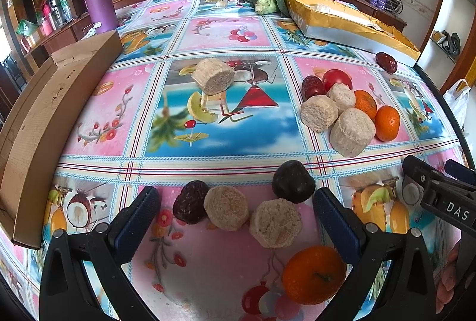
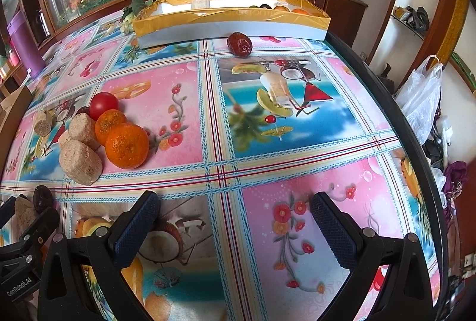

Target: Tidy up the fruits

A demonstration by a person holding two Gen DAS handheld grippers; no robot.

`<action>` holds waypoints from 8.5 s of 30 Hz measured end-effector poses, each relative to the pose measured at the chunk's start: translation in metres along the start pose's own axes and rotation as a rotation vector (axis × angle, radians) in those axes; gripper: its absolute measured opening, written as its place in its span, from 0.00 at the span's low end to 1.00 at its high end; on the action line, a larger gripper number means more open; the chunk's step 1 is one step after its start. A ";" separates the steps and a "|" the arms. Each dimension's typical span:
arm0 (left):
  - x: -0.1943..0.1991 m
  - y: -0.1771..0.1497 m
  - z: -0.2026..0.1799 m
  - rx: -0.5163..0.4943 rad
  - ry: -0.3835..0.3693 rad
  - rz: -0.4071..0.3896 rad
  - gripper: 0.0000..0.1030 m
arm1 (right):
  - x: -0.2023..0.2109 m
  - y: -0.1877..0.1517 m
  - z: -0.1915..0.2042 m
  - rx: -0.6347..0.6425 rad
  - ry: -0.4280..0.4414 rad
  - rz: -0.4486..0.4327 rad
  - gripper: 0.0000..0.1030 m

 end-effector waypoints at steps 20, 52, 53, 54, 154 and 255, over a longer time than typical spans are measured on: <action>0.141 -0.004 0.014 -0.025 0.086 -0.412 0.96 | 0.112 -0.013 0.029 0.165 0.094 -0.362 0.97; 0.150 -0.028 0.038 -0.044 0.177 -0.380 0.98 | 0.119 -0.024 0.045 0.127 0.272 -0.311 0.81; 0.149 -0.028 0.039 -0.044 0.177 -0.377 0.98 | 0.118 -0.023 0.046 0.127 0.277 -0.305 0.78; 0.147 -0.027 0.040 -0.045 0.178 -0.374 0.98 | 0.115 -0.022 0.047 0.129 0.283 -0.293 0.78; 0.094 -0.021 0.295 0.197 0.057 -0.103 0.32 | 0.124 -0.044 0.292 0.420 0.774 0.015 0.33; 0.027 -0.018 0.031 -0.207 -0.299 -0.081 0.21 | 0.008 0.001 0.096 0.157 0.443 -0.020 0.38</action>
Point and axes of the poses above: each gripper's, at about its wrist camera, not at the fingertips, and x roughly against the way its jaws point, z to its left, y to its top, the point moved 4 cm from there along -x, roughly the way its jaws point, and after that the axes turned 8 degrees about -x, right-handed, at the moved point
